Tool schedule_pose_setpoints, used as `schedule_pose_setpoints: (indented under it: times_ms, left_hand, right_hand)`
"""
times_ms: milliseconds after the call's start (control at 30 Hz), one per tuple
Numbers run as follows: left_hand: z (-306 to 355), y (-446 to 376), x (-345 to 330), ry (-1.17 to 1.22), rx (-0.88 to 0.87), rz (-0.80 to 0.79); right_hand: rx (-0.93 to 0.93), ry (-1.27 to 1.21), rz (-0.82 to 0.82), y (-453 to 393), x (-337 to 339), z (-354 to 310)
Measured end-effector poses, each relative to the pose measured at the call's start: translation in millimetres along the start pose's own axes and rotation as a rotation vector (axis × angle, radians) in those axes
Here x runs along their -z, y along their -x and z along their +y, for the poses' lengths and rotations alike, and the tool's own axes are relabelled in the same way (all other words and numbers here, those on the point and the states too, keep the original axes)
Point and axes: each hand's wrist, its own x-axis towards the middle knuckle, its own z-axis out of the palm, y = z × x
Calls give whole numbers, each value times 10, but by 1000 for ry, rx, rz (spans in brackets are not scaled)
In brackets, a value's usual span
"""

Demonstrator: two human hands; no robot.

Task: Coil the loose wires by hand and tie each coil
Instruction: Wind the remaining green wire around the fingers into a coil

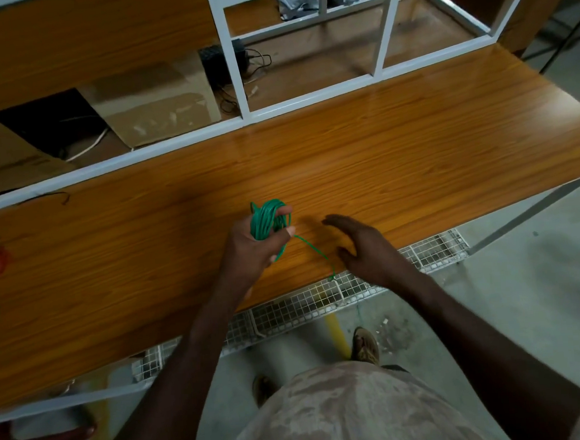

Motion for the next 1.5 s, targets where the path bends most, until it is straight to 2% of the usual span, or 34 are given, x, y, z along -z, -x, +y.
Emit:
schedule_pose_setpoints:
  times_ms: [167,267,333,400,567,733,833,900,1033,1300,1400,1500]
  left_hand:
    - [99,-34,-132,-15,2,-22]
    - [152,-62,-142,4,9,-14]
    - [183,-92,-116,-16,-2,-9]
    - [177,-136,-44,-67,-18,0]
    - [53,-164,221,-248,-8,-47]
    - [-2,-29,123,-322,36,-298]
    - [150,75,-65,-135,72,-468]
    - [247,99,-120,31,130,-496]
    - [386,125,-113,230,97,-443]
    - [541,74,-53,409,-3,-274]
    - [573,-33,-22,453,-46,-228]
    - [637,-162,22,422,-51,-170]
  right_hand:
    - [63,-179,-15,-32,-141,-340]
    - [20,-454,-97,-47,-145,-441]
    - [-2,-556,-82,-59,-96,-444]
    - [-2,-533,-52,-68,29,-394]
    - [72,-230,-54,-71,695,-323]
    - [312,22,22,-216,1146,-624]
    - [319,5,155,-431,1106,-635]
    - [276,-28,196,-544,1010,-531]
    - [196,-78,198,-580,759,-295]
    - [92,-237,118,-345,371,-154]
    - [56,-308,-16,-187,291,-277]
    - [51,-376,-250,12,193,-476]
